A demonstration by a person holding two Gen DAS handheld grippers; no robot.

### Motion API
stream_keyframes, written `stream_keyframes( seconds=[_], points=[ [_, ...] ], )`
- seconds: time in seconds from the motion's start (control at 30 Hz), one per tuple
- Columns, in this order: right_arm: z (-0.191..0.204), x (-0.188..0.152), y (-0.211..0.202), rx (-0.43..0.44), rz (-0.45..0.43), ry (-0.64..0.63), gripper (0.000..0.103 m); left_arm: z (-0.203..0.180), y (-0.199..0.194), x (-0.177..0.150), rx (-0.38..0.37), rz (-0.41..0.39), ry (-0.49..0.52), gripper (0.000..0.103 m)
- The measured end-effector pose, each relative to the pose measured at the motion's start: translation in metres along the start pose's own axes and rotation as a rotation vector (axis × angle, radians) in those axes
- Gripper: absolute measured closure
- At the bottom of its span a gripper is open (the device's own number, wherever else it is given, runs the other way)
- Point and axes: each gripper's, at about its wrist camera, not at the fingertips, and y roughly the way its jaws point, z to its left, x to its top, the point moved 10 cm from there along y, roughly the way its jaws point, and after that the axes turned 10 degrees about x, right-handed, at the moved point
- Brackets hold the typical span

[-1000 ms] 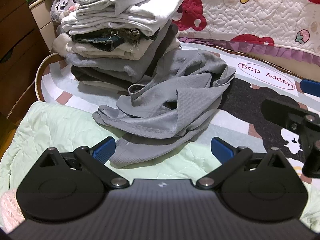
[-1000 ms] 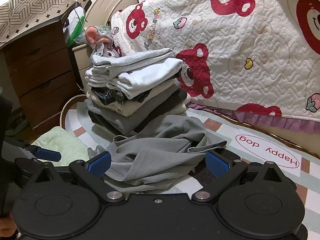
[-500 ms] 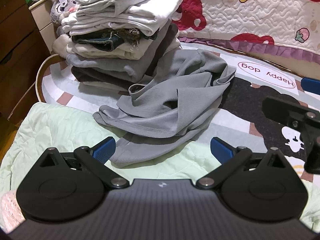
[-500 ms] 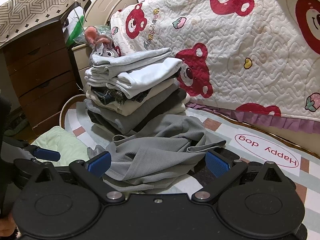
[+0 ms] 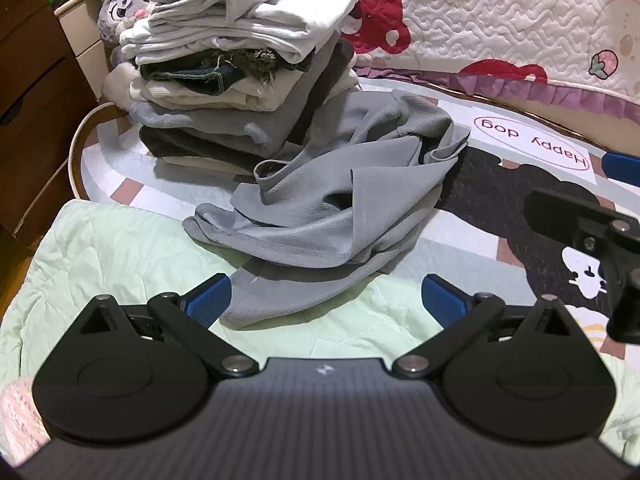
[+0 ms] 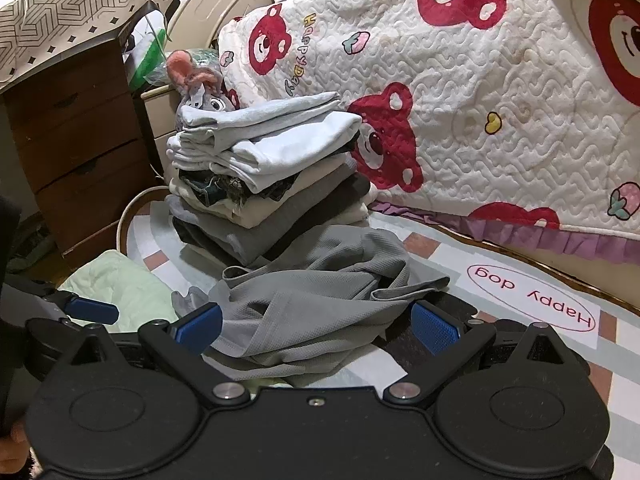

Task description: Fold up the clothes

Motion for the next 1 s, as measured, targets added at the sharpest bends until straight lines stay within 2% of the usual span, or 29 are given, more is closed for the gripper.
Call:
stream_keyframes(
  seconds=[0.37,0.43,0.5,0.57,0.67,0.8,0.9,1.0],
  points=[
    [-0.002,-0.002,0.0,-0.005,0.002,0.003,0.001,-0.001,0.003,-0.001,-0.003,0.009,0.003,0.0],
    [-0.005,0.001,-0.001,-0.018,-0.027,0.012,0.001,-0.001,0.007,-0.002,-0.009,0.011,0.003,0.0],
    [-0.014,0.008,-0.004,-0.036,-0.092,0.047,0.001,0.001,0.015,0.001,-0.034,0.006,-0.006,0.0],
    [-0.029,0.017,0.004,-0.033,-0.126,0.083,0.001,0.01,0.024,0.01,-0.038,-0.024,-0.027,0.0],
    [-0.051,0.027,0.024,0.012,-0.076,0.129,0.001,0.03,0.037,0.03,0.008,-0.081,-0.042,0.0],
    [-0.07,0.037,0.05,0.1,-0.019,0.183,0.001,0.045,0.056,0.057,0.065,-0.149,0.001,0.0],
    [-0.086,0.032,0.079,0.128,0.026,0.217,0.001,0.048,0.08,0.066,0.055,-0.149,0.01,0.001],
    [-0.105,0.016,0.115,0.141,0.076,0.3,0.001,0.045,0.107,0.063,0.003,-0.111,-0.001,0.004]
  ],
)
